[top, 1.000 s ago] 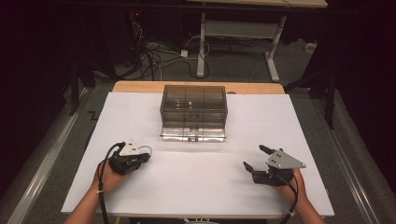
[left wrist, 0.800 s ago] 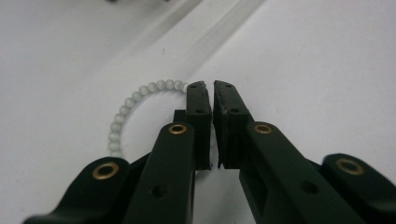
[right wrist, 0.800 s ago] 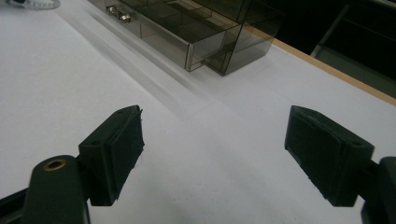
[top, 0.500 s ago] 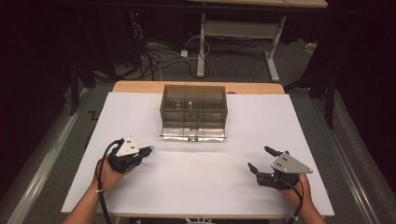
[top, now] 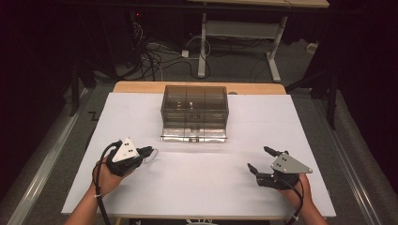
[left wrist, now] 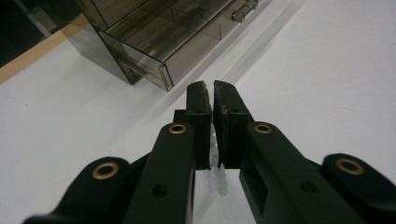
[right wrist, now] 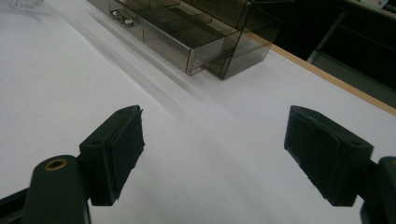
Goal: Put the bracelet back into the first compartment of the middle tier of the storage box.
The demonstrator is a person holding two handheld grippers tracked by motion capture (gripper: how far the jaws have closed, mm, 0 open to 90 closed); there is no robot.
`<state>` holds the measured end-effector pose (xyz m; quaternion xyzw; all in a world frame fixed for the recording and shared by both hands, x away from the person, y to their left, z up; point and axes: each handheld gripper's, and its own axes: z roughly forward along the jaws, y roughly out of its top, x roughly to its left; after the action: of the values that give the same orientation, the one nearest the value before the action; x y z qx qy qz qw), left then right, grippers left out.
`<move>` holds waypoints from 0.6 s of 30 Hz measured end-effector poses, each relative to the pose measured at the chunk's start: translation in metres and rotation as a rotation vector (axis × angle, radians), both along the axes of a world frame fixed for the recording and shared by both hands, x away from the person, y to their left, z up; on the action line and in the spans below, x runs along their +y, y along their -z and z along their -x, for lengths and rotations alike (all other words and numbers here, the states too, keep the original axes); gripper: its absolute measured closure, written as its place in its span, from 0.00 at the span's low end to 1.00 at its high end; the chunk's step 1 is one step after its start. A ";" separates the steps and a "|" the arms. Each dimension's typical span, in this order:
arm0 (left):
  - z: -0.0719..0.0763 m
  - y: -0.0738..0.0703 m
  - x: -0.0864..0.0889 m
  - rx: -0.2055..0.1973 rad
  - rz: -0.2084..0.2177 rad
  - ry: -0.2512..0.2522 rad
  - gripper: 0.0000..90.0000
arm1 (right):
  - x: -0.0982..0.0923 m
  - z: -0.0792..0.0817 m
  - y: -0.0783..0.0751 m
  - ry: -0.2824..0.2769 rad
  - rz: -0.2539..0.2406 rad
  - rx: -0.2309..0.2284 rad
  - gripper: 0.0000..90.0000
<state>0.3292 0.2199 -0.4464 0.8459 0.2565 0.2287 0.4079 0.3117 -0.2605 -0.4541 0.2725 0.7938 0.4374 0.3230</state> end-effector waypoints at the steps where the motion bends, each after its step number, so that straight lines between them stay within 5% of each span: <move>1: 0.001 -0.001 0.000 -0.003 -0.003 -0.002 0.93 | 0.000 0.000 0.000 0.000 0.001 0.000 0.23; 18: 0.008 -0.011 -0.010 -0.044 0.011 0.024 0.93 | 0.002 0.000 0.000 0.001 0.010 0.000 0.23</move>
<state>0.3207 0.2100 -0.4357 0.8414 0.2386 0.2412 0.4206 0.3116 -0.2588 -0.4545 0.2714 0.7957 0.4332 0.3247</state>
